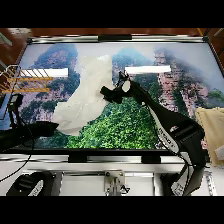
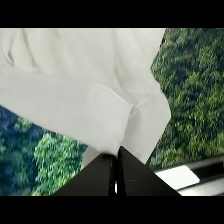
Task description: Fold the shirts.
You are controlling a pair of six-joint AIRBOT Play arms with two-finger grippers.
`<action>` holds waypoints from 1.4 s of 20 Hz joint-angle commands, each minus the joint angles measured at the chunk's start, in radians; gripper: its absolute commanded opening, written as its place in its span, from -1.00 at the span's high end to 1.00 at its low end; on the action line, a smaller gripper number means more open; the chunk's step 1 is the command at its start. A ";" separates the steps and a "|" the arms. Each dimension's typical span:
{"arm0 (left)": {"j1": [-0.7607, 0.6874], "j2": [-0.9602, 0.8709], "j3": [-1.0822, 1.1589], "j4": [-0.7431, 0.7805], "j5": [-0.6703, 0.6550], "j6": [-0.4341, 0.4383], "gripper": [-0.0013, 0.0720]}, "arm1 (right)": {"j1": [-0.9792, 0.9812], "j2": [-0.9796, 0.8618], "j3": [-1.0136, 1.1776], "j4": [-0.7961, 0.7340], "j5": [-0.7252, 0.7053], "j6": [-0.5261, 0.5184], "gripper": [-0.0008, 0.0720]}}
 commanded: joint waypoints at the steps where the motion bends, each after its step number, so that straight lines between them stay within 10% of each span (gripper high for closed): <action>1: 0.001 -0.021 0.014 -0.026 0.367 -0.058 0.83 | -0.077 0.094 0.000 -0.093 0.047 -0.053 0.77; 4: 0.000 -0.148 0.121 -0.136 0.568 -0.118 0.83 | -0.198 0.291 0.000 -0.274 0.234 -0.056 0.77; 10: -0.105 -0.566 0.397 -0.179 0.265 0.149 0.83 | -0.208 0.591 -0.066 -0.517 0.722 -0.049 0.77; 17: 0.059 -0.636 0.413 0.059 -0.046 0.145 0.83 | 0.187 0.719 -0.673 -0.345 0.277 0.272 0.74; 18: 0.075 -0.631 0.411 0.087 -0.110 0.148 0.83 | 0.218 0.710 -0.683 -0.319 0.233 0.270 0.47; 20: 0.072 -0.615 0.379 0.106 -0.207 0.174 0.83 | 0.220 0.708 -0.654 -0.323 0.222 0.237 -0.77; 28: -0.181 -0.333 0.002 0.084 -0.121 -0.027 0.83 | -0.089 0.633 -0.196 -0.342 0.255 -0.056 -0.76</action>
